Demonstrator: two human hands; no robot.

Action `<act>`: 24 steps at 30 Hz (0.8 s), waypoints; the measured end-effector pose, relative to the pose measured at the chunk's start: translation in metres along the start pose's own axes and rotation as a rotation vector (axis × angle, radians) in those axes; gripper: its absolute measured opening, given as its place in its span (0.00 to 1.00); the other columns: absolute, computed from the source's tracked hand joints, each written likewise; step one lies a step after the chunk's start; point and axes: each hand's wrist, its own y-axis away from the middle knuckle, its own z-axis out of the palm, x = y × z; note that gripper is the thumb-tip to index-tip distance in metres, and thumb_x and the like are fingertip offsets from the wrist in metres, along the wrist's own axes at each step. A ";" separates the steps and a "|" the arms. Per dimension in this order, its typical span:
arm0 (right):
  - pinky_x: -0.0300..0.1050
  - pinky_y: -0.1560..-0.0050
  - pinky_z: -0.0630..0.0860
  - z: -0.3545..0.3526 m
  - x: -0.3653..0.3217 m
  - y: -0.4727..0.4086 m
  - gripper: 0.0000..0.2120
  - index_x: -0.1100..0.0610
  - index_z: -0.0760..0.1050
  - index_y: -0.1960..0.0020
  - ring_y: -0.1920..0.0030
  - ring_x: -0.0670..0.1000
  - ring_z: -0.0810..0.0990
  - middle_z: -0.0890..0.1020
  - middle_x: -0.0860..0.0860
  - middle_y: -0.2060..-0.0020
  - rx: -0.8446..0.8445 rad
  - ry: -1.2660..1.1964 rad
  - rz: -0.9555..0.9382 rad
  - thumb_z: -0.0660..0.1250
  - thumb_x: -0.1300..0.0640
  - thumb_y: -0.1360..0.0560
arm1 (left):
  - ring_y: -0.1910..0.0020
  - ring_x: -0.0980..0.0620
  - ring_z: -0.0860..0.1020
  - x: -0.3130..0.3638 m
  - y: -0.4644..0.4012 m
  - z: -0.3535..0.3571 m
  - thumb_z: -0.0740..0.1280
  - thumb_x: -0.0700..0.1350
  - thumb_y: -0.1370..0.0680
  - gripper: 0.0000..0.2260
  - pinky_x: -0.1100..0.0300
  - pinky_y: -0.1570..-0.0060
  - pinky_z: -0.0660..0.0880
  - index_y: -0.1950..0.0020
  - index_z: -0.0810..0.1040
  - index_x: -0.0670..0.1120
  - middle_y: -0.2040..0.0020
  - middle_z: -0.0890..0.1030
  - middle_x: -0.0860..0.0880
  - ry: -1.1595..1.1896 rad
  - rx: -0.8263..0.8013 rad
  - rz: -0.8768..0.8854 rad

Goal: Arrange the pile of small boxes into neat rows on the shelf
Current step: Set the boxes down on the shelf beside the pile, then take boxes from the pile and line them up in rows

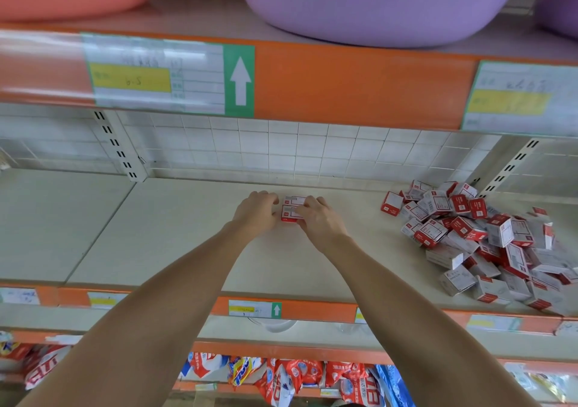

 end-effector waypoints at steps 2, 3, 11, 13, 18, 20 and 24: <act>0.53 0.45 0.75 0.000 0.000 0.001 0.12 0.56 0.79 0.39 0.43 0.57 0.72 0.75 0.54 0.43 0.001 -0.018 0.009 0.64 0.56 0.21 | 0.41 0.44 0.75 0.001 0.001 -0.003 0.64 0.44 0.21 0.16 0.50 0.46 0.76 0.34 0.75 0.44 0.38 0.77 0.45 -0.010 0.008 0.001; 0.53 0.46 0.75 0.000 0.002 0.002 0.13 0.56 0.78 0.38 0.43 0.56 0.72 0.75 0.54 0.43 -0.003 -0.036 0.015 0.64 0.55 0.21 | 0.41 0.44 0.75 0.002 0.001 -0.004 0.65 0.44 0.21 0.16 0.49 0.46 0.76 0.34 0.75 0.44 0.38 0.77 0.45 -0.011 0.014 0.005; 0.52 0.41 0.73 -0.026 0.040 0.027 0.19 0.55 0.72 0.32 0.37 0.55 0.71 0.73 0.53 0.37 -0.023 -0.201 0.179 0.65 0.54 0.22 | 0.41 0.44 0.75 0.042 -0.007 -0.010 0.65 0.47 0.21 0.16 0.53 0.48 0.74 0.34 0.75 0.44 0.38 0.77 0.46 0.022 0.052 0.172; 0.51 0.43 0.74 -0.037 0.056 0.037 0.19 0.54 0.71 0.31 0.36 0.54 0.70 0.72 0.51 0.36 -0.036 -0.161 0.222 0.64 0.53 0.22 | 0.38 0.44 0.74 0.060 -0.011 -0.006 0.65 0.48 0.21 0.18 0.52 0.45 0.74 0.32 0.74 0.45 0.36 0.76 0.46 0.013 0.020 0.215; 0.51 0.40 0.73 -0.063 0.088 0.062 0.19 0.55 0.72 0.33 0.37 0.55 0.72 0.74 0.51 0.36 0.021 -0.096 0.285 0.66 0.54 0.23 | 0.34 0.43 0.72 0.112 -0.018 0.009 0.63 0.50 0.19 0.20 0.51 0.39 0.72 0.29 0.71 0.45 0.31 0.74 0.45 -0.027 -0.040 0.315; 0.53 0.39 0.73 -0.074 0.100 0.072 0.18 0.56 0.73 0.34 0.37 0.56 0.72 0.74 0.52 0.37 0.058 -0.093 0.311 0.66 0.56 0.23 | 0.33 0.43 0.71 0.130 -0.021 0.015 0.63 0.51 0.19 0.20 0.51 0.38 0.71 0.29 0.71 0.45 0.31 0.74 0.45 -0.042 -0.042 0.353; 0.56 0.40 0.74 -0.091 0.130 0.091 0.15 0.59 0.77 0.40 0.39 0.58 0.74 0.78 0.55 0.43 0.171 -0.070 0.297 0.66 0.62 0.26 | 0.32 0.44 0.70 0.163 -0.025 0.023 0.64 0.51 0.20 0.21 0.50 0.37 0.71 0.28 0.70 0.46 0.31 0.73 0.46 -0.035 -0.051 0.394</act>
